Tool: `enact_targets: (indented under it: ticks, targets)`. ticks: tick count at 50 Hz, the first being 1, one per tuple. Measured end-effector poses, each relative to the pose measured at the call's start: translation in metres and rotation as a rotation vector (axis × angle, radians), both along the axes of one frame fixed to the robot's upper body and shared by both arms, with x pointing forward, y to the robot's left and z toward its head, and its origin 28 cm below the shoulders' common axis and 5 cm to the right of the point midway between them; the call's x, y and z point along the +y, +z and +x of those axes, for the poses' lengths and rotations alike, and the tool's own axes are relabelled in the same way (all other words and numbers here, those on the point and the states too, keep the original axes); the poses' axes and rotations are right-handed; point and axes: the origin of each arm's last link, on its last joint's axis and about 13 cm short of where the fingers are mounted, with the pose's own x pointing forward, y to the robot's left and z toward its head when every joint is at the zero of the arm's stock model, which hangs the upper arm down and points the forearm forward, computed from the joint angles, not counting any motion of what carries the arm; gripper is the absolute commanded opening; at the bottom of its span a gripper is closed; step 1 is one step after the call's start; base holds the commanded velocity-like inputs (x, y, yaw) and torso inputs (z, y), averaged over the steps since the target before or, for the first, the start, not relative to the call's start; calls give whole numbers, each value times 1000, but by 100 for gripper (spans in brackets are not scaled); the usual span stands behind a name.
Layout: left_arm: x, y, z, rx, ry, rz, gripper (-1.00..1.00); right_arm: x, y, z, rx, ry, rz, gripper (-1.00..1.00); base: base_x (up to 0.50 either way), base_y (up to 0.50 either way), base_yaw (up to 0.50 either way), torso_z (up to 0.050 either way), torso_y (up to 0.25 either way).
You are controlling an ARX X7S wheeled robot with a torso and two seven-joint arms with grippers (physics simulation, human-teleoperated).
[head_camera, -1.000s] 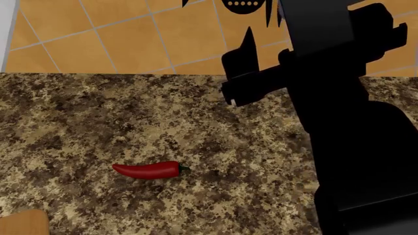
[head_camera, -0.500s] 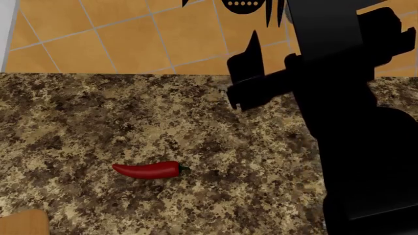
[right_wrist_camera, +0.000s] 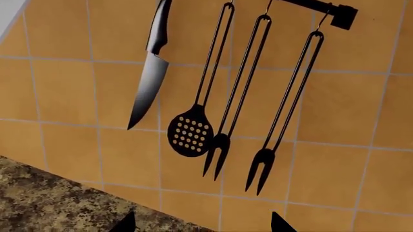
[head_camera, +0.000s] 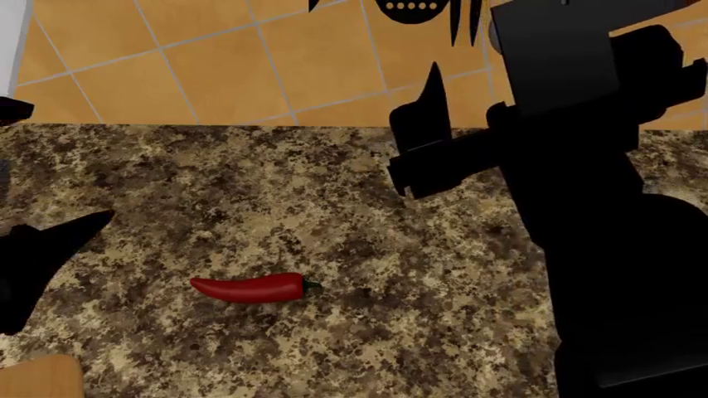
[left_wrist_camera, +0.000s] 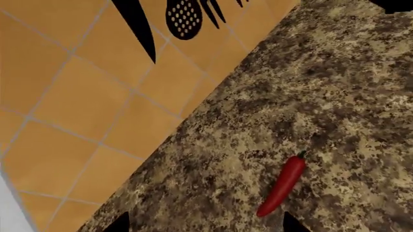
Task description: Clear the non-vegetable object off the cutting board and place the vegetables onto it.
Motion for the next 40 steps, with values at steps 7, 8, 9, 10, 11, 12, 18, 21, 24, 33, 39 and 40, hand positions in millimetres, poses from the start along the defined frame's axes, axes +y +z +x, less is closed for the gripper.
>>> enact_targets:
  ticks: [7, 8, 9, 10, 11, 12, 18, 21, 24, 33, 39, 40]
  targets:
    - [-9, -2, 16, 13, -75, 25, 100, 0, -2, 0, 2, 0, 2, 100, 32, 0, -4, 0, 0]
    - [-10, -2, 19, 15, -83, 29, 100, 0, -2, 1, 3, 0, 2, 100, 33, 0, 0, 0, 0]
    - [-11, -2, 21, 18, -91, 34, 100, 0, -2, 1, 3, 0, 2, 100, 32, 0, -7, 0, 0]
    - [-12, -3, 24, 21, -99, 38, 100, 0, -2, 1, 3, 0, 2, 100, 33, 0, 0, 0, 0]
    - [-13, -3, 26, 23, -106, 43, 100, 0, -3, 1, 4, 0, 2, 100, 32, 0, -6, 0, 0]
    - [-14, -3, 29, 26, -112, 48, 100, 0, -3, 1, 5, 0, 3, 100, 33, 0, 0, 0, 0]
    - [-21, -3, 45, 45, -155, 78, 100, 0, -5, 1, 9, -1, 4, 100, 33, 0, -2, 0, 0]
    - [-24, -4, 52, 54, -178, 92, 100, 0, -6, 2, 11, -1, 5, 100, 33, 0, -2, 0, 0]
    - [-27, -4, 59, 64, -202, 105, 100, 0, -7, 2, 13, -2, 6, 100, 33, 0, -4, 0, 0]
    - [-35, -7, 78, 96, -267, 136, 100, 0, -9, 3, 17, -4, 5, 100, 33, 0, -3, 0, 0]
    - [-42, -11, 89, 115, -304, 150, 100, -1, -10, 3, 19, -5, 5, 100, 33, 0, -4, 0, 0]
    - [-44, -12, 91, 118, -310, 152, 100, -1, -10, 3, 19, -6, 5, 100, 33, 0, -7, 0, 0]
